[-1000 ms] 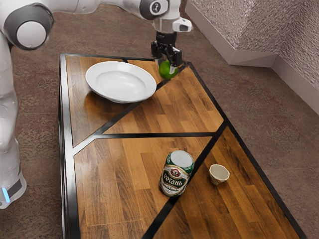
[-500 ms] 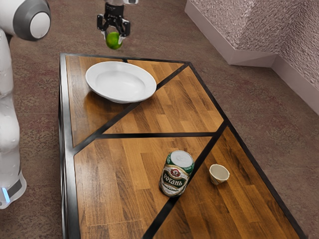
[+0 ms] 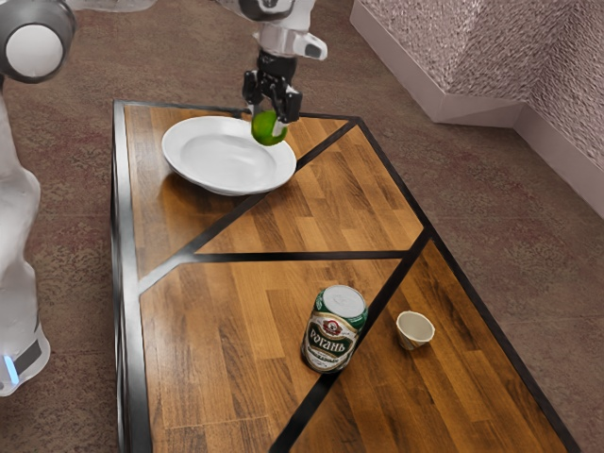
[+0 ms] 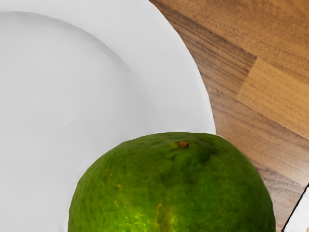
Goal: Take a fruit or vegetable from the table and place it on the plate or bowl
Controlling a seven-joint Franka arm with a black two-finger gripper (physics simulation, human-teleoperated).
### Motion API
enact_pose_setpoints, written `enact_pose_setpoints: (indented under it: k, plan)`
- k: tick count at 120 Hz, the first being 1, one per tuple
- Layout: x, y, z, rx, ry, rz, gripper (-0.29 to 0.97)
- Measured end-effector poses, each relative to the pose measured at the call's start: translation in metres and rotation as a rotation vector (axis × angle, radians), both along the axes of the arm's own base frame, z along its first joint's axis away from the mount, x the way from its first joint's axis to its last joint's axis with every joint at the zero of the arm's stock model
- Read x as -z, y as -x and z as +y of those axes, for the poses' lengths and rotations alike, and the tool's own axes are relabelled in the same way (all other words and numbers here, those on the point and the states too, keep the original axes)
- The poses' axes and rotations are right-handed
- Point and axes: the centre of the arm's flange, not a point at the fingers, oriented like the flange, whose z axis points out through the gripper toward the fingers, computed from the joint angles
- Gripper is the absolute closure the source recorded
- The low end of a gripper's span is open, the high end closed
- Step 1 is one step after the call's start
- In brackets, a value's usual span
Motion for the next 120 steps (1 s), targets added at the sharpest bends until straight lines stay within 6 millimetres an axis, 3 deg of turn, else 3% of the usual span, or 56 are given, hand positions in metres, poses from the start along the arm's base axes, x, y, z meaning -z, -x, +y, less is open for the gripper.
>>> enact_pose_setpoints:
  k: [20, 120]
  plan:
    - [0.002, 0.015, 0.031, -0.068, -0.011, 0.007, 0.37]
    - [0.012, 0.021, 0.055, -0.132, -0.038, 0.039, 0.36]
